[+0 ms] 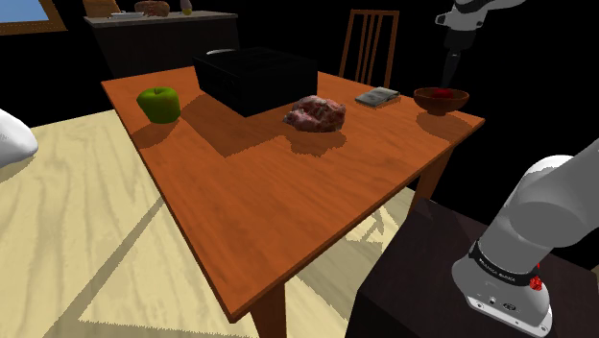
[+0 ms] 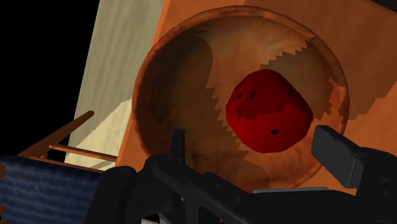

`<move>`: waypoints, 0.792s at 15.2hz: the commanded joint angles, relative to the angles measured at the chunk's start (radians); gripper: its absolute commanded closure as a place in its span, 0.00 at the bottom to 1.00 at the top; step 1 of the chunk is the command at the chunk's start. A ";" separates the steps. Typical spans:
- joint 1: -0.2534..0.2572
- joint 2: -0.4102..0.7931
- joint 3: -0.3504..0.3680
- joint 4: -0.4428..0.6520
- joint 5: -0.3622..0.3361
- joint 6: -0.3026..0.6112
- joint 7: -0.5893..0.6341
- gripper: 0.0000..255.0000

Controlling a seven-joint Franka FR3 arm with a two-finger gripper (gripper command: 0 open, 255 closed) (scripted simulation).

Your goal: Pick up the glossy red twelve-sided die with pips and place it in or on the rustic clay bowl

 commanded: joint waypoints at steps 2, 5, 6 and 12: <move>0.000 0.000 0.000 0.000 0.000 0.000 0.000 0.00; 0.007 0.009 0.015 0.106 0.012 -0.099 -0.007 0.00; 0.009 0.013 0.018 0.136 0.016 -0.125 -0.009 0.00; 0.009 0.013 0.018 0.136 0.016 -0.125 -0.009 0.00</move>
